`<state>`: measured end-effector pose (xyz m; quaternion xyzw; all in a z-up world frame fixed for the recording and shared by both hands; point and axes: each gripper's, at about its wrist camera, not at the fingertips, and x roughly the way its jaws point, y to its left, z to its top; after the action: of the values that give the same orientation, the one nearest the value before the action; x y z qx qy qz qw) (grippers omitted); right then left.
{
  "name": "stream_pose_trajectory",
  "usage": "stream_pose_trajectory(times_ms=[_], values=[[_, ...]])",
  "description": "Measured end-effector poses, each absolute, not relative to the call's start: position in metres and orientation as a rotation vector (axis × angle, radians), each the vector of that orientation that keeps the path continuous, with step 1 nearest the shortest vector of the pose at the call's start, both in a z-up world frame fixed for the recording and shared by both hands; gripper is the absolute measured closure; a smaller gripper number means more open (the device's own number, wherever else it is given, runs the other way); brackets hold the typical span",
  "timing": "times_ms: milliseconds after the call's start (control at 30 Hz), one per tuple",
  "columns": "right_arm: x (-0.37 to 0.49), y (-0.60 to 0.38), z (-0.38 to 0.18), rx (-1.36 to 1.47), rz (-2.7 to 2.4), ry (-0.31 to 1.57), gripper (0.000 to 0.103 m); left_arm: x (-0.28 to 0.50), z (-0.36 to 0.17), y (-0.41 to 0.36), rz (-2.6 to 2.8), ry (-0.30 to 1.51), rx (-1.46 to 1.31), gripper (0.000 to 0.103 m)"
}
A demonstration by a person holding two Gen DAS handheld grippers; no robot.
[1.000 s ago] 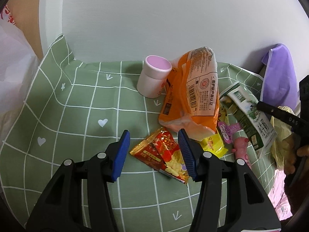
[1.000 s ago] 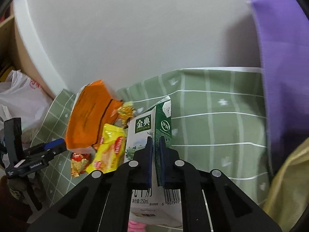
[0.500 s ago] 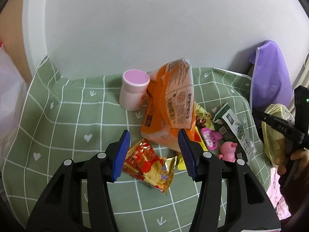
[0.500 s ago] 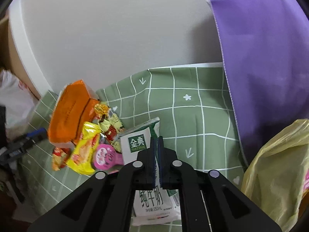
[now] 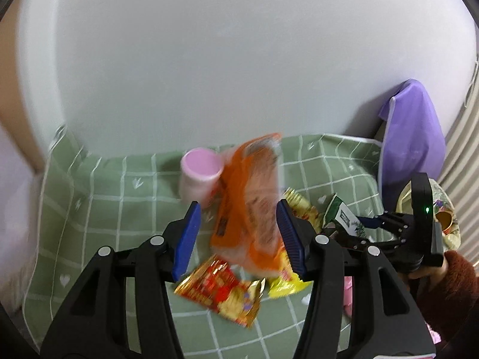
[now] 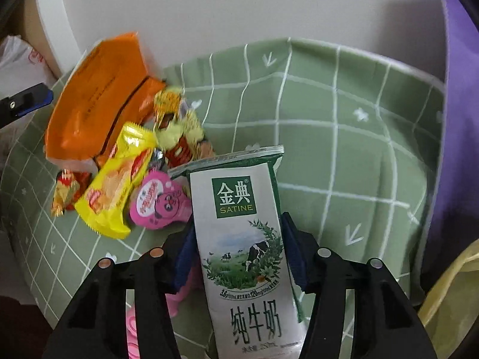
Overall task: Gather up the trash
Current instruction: 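Grasp the orange bread bag with the left tool while the right tool holds the carton, then carry the bread bag and milk carton over the yellow bag with both tools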
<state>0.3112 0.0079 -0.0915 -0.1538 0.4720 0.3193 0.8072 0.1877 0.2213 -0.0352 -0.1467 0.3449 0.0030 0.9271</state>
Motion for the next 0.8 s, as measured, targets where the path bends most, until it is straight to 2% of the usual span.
stream_pose_trajectory(times_ms=[200, 367, 500, 600, 800], values=[[0.304, -0.026, -0.049, -0.227, 0.592, 0.909, 0.054, 0.235, -0.016, 0.202, -0.031, 0.71, -0.213, 0.053], [0.291, -0.059, -0.027, -0.143, 0.521, 0.842, 0.054, 0.276, -0.024, 0.191, -0.009, 0.801, -0.146, 0.054], [0.28, -0.079, -0.016, -0.108, 0.471, 0.808, 0.054, 0.286, -0.026, 0.185, -0.009, 0.829, -0.141, 0.085], [0.268, -0.094, -0.006, -0.088, 0.439, 0.786, 0.054, 0.277, -0.012, 0.173, -0.052, 0.771, -0.109, 0.09], [0.247, -0.116, 0.01, -0.071, 0.398, 0.747, 0.054, 0.255, 0.024, 0.134, -0.119, 0.663, -0.036, 0.09]])
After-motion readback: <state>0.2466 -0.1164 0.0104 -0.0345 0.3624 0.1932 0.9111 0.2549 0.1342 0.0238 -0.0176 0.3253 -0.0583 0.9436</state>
